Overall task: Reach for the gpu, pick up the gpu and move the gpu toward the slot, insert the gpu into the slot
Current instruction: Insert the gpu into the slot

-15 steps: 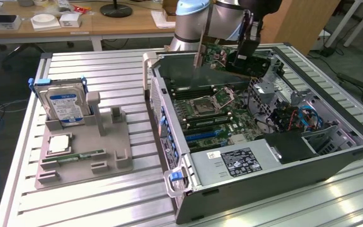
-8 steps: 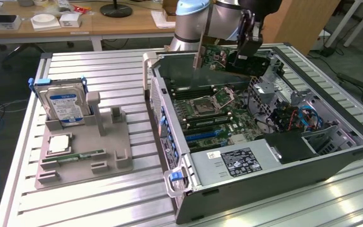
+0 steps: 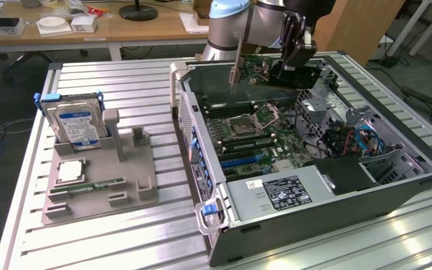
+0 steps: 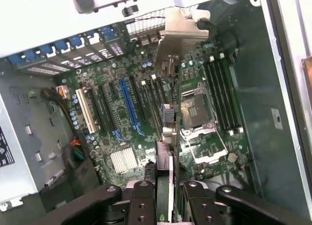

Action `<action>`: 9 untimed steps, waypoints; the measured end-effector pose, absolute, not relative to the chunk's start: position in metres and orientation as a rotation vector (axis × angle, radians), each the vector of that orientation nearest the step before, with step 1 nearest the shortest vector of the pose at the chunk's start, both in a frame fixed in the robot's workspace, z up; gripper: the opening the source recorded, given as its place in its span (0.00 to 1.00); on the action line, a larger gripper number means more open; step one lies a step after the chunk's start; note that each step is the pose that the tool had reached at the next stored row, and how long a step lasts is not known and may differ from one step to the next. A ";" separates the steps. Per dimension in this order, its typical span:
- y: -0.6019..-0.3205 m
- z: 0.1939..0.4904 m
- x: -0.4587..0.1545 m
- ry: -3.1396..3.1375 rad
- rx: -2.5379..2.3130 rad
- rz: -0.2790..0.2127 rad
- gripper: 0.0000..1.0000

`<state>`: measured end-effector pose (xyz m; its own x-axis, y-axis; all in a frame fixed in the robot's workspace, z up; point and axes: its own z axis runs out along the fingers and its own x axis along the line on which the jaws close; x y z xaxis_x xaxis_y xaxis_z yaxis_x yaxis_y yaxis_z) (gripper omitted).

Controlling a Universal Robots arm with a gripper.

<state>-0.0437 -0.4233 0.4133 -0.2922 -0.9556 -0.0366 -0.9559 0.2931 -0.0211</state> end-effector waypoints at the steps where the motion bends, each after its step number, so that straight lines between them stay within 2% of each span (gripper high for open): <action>1: -0.423 0.413 -0.044 2.480 -1.859 0.008 0.27; 9: -0.423 0.413 -0.044 2.381 -1.985 0.011 0.27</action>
<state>-0.0437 -0.4234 0.4130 -0.1793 -0.9831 -0.0366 -0.9834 0.1801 -0.0211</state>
